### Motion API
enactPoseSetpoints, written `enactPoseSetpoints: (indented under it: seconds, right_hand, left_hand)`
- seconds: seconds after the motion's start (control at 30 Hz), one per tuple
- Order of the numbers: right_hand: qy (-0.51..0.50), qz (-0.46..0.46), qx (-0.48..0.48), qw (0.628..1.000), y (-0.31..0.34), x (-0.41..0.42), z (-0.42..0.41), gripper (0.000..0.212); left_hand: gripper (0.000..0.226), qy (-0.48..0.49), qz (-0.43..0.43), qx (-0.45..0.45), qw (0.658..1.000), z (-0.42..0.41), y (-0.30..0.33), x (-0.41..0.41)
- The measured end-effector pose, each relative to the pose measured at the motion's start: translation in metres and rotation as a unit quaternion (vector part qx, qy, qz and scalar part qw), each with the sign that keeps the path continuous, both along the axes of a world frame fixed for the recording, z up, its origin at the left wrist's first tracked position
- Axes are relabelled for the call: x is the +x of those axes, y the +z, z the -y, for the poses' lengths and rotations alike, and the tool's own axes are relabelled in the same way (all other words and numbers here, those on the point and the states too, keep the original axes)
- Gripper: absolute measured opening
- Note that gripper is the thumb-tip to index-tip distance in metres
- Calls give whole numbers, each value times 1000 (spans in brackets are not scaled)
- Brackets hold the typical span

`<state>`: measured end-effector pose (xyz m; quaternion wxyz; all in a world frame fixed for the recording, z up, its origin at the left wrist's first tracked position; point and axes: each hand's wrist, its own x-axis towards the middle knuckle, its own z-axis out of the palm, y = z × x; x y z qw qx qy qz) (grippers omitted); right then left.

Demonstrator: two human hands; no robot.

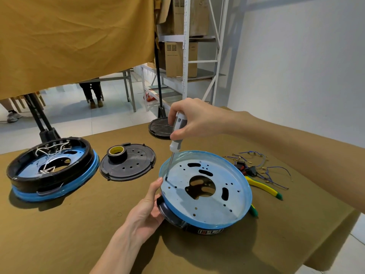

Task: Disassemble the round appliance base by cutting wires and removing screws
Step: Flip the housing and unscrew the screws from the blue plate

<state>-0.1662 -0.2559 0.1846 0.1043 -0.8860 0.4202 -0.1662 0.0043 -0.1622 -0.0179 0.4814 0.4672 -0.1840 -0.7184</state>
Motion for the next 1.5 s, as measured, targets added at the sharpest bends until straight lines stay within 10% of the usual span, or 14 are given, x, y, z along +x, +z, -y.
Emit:
enactPoseSetpoints:
  seconds: [0.43,0.6,0.73,1.07,1.27,1.5]
  right_hand:
    - [89,-54,54,993,7,-9,3,41]
    - [-21,-163,-48,985,8,4,6,53]
    - [50,-108,-28,992,10,9,4,20]
    - [111,-90,39,989,18,4,4,34]
    - [-33,-210,-103,972,2,4,11,50]
    - [116,-57,3,992,11,4,0,29]
  left_hand:
    - [84,4,-13,8,1000,3,-5,-1]
    - [86,5,14,10,1000,4,-7,0]
    - [85,-2,26,7,1000,3,-7,-1]
    - [85,-8,39,-5,999,2,-6,0]
    - [86,-10,44,-14,999,0,-5,-2]
    - [84,-2,52,-18,998,0,-4,-4]
